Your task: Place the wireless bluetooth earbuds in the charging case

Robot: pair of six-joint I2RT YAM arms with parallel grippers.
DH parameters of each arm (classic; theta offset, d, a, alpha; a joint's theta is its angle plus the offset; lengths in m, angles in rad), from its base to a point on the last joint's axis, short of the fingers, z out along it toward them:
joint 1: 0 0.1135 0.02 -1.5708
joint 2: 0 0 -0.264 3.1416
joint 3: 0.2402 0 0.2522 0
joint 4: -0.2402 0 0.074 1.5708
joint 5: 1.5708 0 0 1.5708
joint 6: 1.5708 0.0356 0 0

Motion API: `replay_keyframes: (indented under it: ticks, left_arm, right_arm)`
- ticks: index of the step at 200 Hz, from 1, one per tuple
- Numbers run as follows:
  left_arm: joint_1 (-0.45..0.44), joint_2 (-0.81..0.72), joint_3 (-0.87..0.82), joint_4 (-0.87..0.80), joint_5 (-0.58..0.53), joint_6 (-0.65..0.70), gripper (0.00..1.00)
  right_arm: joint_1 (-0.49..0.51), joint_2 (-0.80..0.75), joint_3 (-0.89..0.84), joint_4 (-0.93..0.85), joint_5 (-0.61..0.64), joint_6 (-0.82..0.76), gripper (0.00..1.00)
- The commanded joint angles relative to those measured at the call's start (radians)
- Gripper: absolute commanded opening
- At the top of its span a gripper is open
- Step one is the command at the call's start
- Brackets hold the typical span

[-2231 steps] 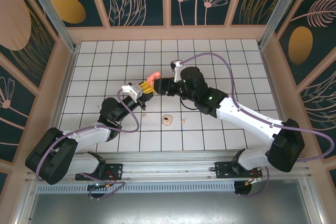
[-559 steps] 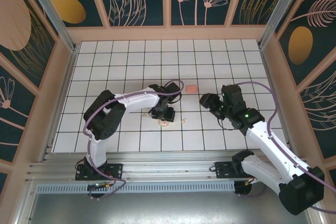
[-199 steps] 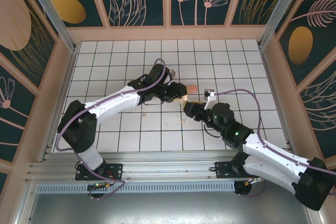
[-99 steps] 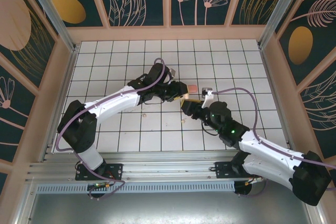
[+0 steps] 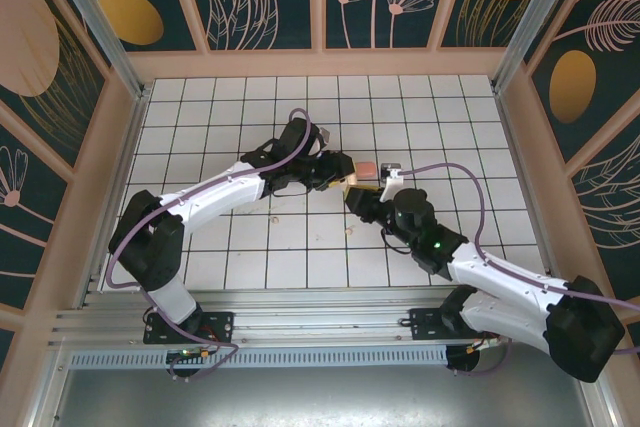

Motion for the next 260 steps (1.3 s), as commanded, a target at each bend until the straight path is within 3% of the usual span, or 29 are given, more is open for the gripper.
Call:
replay_keyframes:
  ticks: [1, 29, 62, 121, 161, 260]
  left_arm:
    - [-0.017, -0.026, 0.023, 0.087, 0.071, -0.035, 0.24]
    - [-0.016, -0.023, 0.027, 0.089, 0.071, -0.037, 0.24]
    - [-0.016, -0.036, -0.003, 0.134, 0.078, -0.091, 0.24]
    - [-0.016, -0.055, -0.029, 0.165, 0.084, -0.149, 0.24]
    - [-0.016, -0.055, -0.03, 0.156, 0.088, -0.177, 0.23]
    - [-0.016, -0.062, -0.037, 0.164, 0.084, -0.199, 0.23]
  right_arm:
    - [-0.004, 0.006, 0.023, 0.025, -0.008, -0.018, 0.32]
    - [-0.007, -0.041, 0.013, -0.028, -0.009, -0.022, 0.33]
    - [-0.023, -0.191, -0.073, -0.04, -0.011, -0.026, 0.53]
    - [-0.147, -0.421, -0.178, 0.036, -0.204, -0.058, 0.7]
    - [-0.2, -0.363, -0.164, 0.106, -0.304, -0.037, 0.71]
    - [-0.203, -0.16, -0.064, 0.155, -0.335, -0.085, 0.69]
